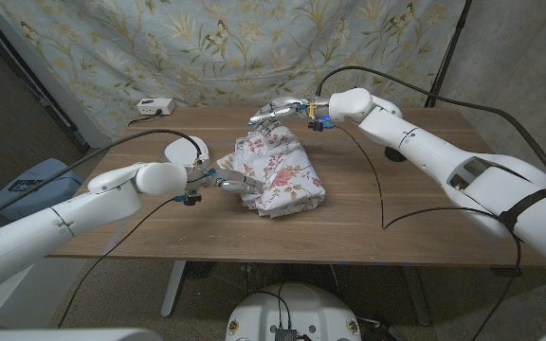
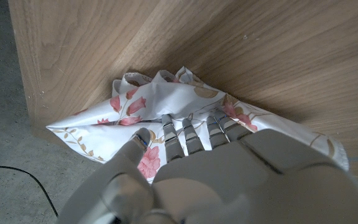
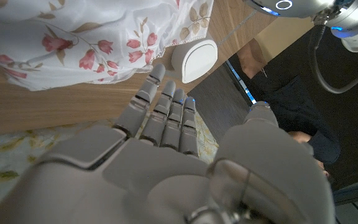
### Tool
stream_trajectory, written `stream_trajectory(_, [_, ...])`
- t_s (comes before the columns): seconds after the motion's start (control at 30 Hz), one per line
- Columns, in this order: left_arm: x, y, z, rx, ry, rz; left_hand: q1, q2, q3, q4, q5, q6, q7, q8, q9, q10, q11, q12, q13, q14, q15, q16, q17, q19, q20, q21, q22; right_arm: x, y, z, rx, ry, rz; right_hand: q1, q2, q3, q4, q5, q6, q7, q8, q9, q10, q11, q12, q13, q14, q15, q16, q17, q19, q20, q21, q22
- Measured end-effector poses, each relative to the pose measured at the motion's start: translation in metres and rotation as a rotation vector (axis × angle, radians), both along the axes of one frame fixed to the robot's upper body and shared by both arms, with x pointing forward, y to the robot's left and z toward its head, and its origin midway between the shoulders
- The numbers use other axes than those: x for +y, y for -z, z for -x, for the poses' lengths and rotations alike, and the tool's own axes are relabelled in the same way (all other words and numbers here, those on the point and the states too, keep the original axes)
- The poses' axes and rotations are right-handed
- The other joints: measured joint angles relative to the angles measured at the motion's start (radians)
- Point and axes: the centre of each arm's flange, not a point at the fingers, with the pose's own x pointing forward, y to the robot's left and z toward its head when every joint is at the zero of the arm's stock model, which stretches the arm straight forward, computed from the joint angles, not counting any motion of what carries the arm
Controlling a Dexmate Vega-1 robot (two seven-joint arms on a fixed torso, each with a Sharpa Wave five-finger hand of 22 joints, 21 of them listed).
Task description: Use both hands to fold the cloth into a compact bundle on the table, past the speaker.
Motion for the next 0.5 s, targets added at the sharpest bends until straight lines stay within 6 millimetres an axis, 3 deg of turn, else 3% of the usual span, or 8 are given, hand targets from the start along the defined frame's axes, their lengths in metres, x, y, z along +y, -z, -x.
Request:
stream_trajectory(0.1, [0.0,0.0,0.0,-0.003,-0.002,-0.003,0.0,0.0,0.0,0.0,0.0,0.0,0.0,0.0,0.0,0.0,0.0,0.0,0.0,0.0,0.0,0.0,0.0,0.002,0.002,0.0,0.0,-0.004,0.003,0.0,0.0,0.004,0.006,-0.013,-0.001,-0.005,0.005,-0.001,0.001,-0.001,0.0,0.0,-0.006,-0.006,0.0,-0.004,-0.006,0.005,0.0,-0.003,0.0,0.0,0.0,0.0])
stream_trajectory(0.13, [-0.002,-0.002,0.002,-0.008,0.003,-0.006,0.0,0.0,0.0,0.0,0.0,0.0,0.0,0.0,0.0,0.0,0.0,0.0,0.0,0.0,0.0,0.0,0.0,0.002,0.002,0.0,0.0,-0.001,-0.002,0.007,-0.144,-0.002,0.034,-0.016,-0.003,-0.007,0.007,-0.004,0.004,-0.004,0.0,0.0,-0.007,-0.007,-0.003,-0.005,-0.011,0.0,0.0,-0.004,-0.001,0.001,0.0,0.0])
stream_trajectory(0.43, [-0.003,-0.003,0.003,-0.017,0.006,-0.009,0.0,0.0,0.0,0.0,0.0,0.0,0.0,0.0,0.0,0.0,0.0,-0.004,0.0,0.0,0.0,0.0,0.0,0.002,0.002,0.0,0.0,-0.004,0.002,0.012,-0.234,0.003,0.072,-0.064,0.008,-0.026,0.032,-0.009,-0.004,-0.015,0.0,0.0,-0.022,-0.022,-0.008,-0.019,-0.036,0.006,0.001,-0.016,-0.009,0.009,-0.014,0.0])
stream_trajectory(0.5, [-0.006,-0.004,0.005,-0.022,0.012,-0.01,0.0,0.0,0.004,-0.004,0.0,0.0,0.0,0.0,0.0,0.0,0.0,-0.004,0.0,0.0,0.0,0.0,0.0,0.002,0.002,0.0,0.0,-0.002,0.004,0.014,-0.33,0.015,0.105,-0.076,0.008,-0.029,0.038,-0.009,-0.004,-0.015,0.0,0.0,-0.023,-0.023,-0.008,-0.022,-0.037,0.005,0.004,-0.018,-0.01,0.018,-0.014,0.0])
